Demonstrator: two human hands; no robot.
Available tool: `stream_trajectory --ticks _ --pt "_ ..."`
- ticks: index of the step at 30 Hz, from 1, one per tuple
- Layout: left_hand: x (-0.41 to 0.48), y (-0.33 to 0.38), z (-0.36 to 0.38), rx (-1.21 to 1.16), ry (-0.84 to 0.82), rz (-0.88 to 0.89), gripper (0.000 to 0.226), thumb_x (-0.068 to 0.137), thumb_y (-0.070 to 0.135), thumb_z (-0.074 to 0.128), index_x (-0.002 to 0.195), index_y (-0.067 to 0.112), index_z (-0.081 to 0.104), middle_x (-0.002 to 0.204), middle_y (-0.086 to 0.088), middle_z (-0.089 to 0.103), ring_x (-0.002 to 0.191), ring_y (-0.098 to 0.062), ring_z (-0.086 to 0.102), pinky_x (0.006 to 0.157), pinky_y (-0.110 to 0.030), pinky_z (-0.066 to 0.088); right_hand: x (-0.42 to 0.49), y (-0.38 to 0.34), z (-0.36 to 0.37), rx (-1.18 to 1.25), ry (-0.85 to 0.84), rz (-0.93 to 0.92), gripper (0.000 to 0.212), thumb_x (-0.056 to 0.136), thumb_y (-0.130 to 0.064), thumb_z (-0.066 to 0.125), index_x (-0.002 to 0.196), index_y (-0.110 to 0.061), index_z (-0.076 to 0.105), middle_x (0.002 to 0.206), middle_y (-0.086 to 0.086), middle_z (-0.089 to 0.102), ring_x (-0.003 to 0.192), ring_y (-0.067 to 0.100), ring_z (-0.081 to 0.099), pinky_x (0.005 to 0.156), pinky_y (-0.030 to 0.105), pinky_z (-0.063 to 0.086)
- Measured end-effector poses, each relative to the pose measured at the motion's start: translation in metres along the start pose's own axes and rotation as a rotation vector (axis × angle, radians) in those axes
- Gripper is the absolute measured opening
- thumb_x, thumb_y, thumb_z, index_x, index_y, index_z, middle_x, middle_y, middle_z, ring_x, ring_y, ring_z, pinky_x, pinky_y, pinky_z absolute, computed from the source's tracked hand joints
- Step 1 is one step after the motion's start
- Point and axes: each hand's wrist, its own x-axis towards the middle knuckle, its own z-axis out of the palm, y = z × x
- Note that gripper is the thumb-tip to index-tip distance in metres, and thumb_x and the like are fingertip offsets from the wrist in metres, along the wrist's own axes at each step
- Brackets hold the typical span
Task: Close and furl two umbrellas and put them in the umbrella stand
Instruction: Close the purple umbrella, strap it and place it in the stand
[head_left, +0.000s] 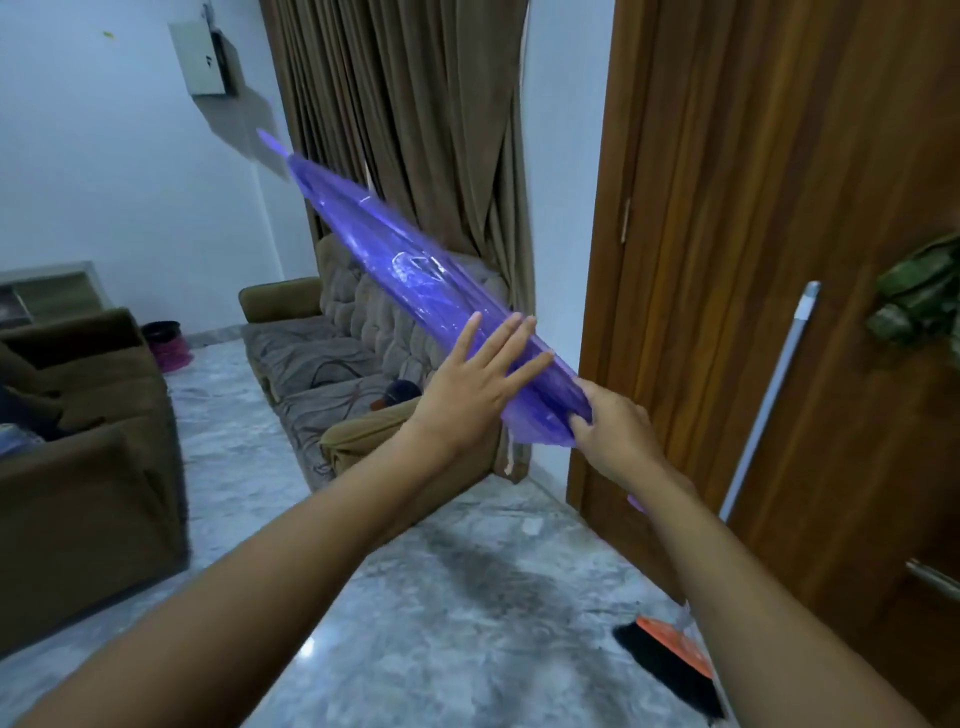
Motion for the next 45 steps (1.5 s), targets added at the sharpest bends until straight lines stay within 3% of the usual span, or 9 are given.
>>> stream_trajectory --ticks 6,8,10,13,19,27,35,42,45 --pt "-0.007 -0.031 0.009 -0.262 -0.121 -0.179 0.068 0.065 0.016 0.070 0.131 0.016 0.057 0.115 -0.008 0.066 0.112 -0.032 0.061 0.103 -0.049 0.038 0.020 -0.023 -0.029 -0.233 -0.140 -0.239 0.037 0.091 -0.017 0.060 0.126 -0.030 0.060 0.113 0.000 0.071 0.104 0.022 0.066 0.084 0.030 0.048" --pt "-0.013 -0.026 0.011 -0.362 -0.130 -0.243 0.058 0.068 0.013 0.064 0.125 0.016 0.060 0.106 -0.010 0.068 0.097 -0.036 0.063 0.082 -0.042 0.046 0.025 -0.035 -0.036 -0.295 -0.131 -0.289 0.037 0.090 -0.016 0.060 0.124 -0.031 0.061 0.113 -0.002 0.071 0.106 0.020 0.065 0.102 0.038 0.044" --pt "-0.021 -0.022 0.015 -0.469 -0.098 -0.321 0.054 0.070 0.012 0.061 0.124 0.018 0.060 0.107 -0.010 0.068 0.097 -0.037 0.063 0.075 -0.041 0.047 0.030 -0.044 -0.040 -0.372 -0.085 -0.357 0.039 0.089 -0.019 0.062 0.126 -0.030 0.061 0.120 -0.003 0.069 0.115 0.018 0.060 0.121 0.048 0.015" --pt "-0.031 -0.022 0.023 -0.697 -0.066 -0.538 0.047 0.072 0.011 0.059 0.119 0.019 0.062 0.109 -0.010 0.070 0.101 -0.036 0.063 0.073 -0.038 0.047 0.026 -0.054 -0.039 -0.447 0.172 -0.409 0.052 0.086 -0.029 0.070 0.136 -0.025 0.055 0.139 -0.001 0.054 0.133 0.019 0.048 0.119 0.059 -0.002" --pt "-0.042 -0.032 0.031 -1.180 -0.044 -0.815 0.014 0.082 0.012 0.059 0.092 0.021 0.063 0.081 -0.002 0.066 0.076 -0.024 0.064 0.061 -0.026 0.044 -0.019 -0.056 0.008 0.059 0.757 -0.284 0.037 0.085 -0.033 0.070 0.119 -0.019 0.065 0.121 0.001 0.060 0.117 0.017 0.056 0.116 0.049 0.031" --pt "-0.056 -0.037 0.028 -1.457 0.029 -0.936 0.005 0.089 0.010 0.063 0.092 0.013 0.066 0.078 0.000 0.063 0.064 -0.009 0.056 0.050 -0.008 0.044 -0.049 -0.041 0.095 0.676 0.191 0.386 0.050 0.094 -0.033 0.065 0.137 -0.015 0.048 0.119 -0.003 0.062 0.094 0.010 0.064 0.083 0.026 0.051" --pt "-0.076 -0.036 0.029 -1.710 -0.065 -0.998 0.010 0.088 0.018 0.070 0.096 0.024 0.070 0.089 0.003 0.075 0.077 -0.009 0.072 0.071 -0.027 0.055 -0.057 -0.087 0.116 0.785 -0.053 0.206 0.042 0.105 -0.026 0.046 0.146 -0.025 0.046 0.137 -0.007 0.049 0.126 0.012 0.053 0.108 0.035 0.045" --pt "-0.096 -0.042 0.024 -2.079 -0.043 -1.245 0.072 0.072 0.040 0.076 0.130 0.007 0.049 0.127 -0.018 0.061 0.107 -0.032 0.066 0.097 -0.046 0.052 -0.076 -0.124 0.122 0.634 -0.230 0.082 0.057 0.102 -0.046 0.045 0.154 -0.042 0.023 0.164 -0.003 0.000 0.152 0.020 0.011 0.118 0.039 0.023" --pt "-0.107 -0.042 0.014 -2.180 0.045 -1.143 0.050 0.078 0.037 0.060 0.113 0.001 0.060 0.107 -0.021 0.066 0.093 -0.032 0.067 0.086 -0.040 0.055 -0.076 -0.131 0.123 0.594 -0.231 0.040 0.060 0.100 -0.044 0.051 0.154 -0.045 0.022 0.163 -0.001 0.004 0.149 0.021 0.019 0.113 0.034 0.027"
